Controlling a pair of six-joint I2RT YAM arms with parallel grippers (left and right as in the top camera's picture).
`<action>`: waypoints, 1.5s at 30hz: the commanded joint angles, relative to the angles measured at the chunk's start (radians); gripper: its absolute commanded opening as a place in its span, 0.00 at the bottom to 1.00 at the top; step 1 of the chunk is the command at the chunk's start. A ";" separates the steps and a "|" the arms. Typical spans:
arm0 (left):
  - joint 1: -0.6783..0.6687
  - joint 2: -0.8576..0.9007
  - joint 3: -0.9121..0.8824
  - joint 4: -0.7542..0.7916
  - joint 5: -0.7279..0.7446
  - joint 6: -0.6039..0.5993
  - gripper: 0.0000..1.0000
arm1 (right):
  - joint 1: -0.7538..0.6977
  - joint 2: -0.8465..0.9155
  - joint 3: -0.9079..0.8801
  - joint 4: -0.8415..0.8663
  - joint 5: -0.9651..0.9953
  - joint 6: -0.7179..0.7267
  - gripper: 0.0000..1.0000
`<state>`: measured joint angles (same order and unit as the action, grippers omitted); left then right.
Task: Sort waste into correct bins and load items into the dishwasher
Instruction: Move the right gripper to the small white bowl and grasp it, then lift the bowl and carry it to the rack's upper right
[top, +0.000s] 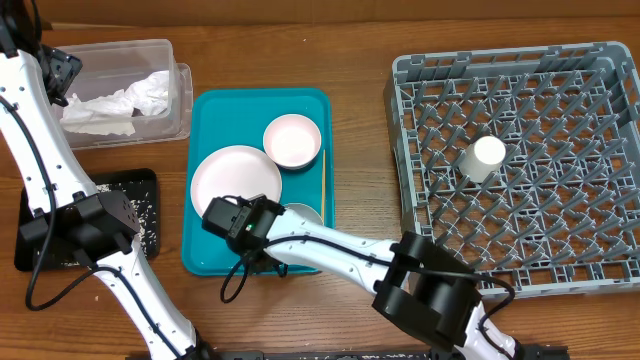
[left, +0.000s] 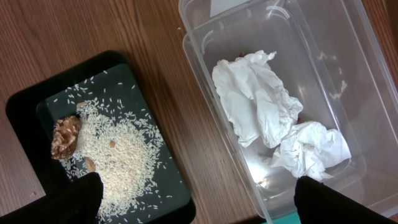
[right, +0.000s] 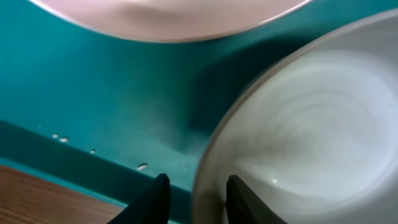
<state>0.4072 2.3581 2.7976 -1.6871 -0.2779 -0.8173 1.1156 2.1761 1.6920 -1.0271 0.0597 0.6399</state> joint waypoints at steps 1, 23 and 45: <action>-0.002 -0.024 0.018 -0.002 -0.017 -0.017 1.00 | 0.020 -0.002 -0.004 0.005 0.014 0.020 0.20; -0.002 -0.024 0.018 -0.002 -0.017 -0.017 1.00 | -0.489 -0.270 0.724 -0.618 0.148 -0.095 0.04; -0.002 -0.024 0.018 -0.002 -0.017 -0.017 1.00 | -1.642 -0.301 -0.158 0.180 -1.595 -0.676 0.04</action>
<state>0.4072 2.3581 2.7976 -1.6875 -0.2779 -0.8173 -0.5087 1.8835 1.6726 -1.0260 -1.1355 -0.0662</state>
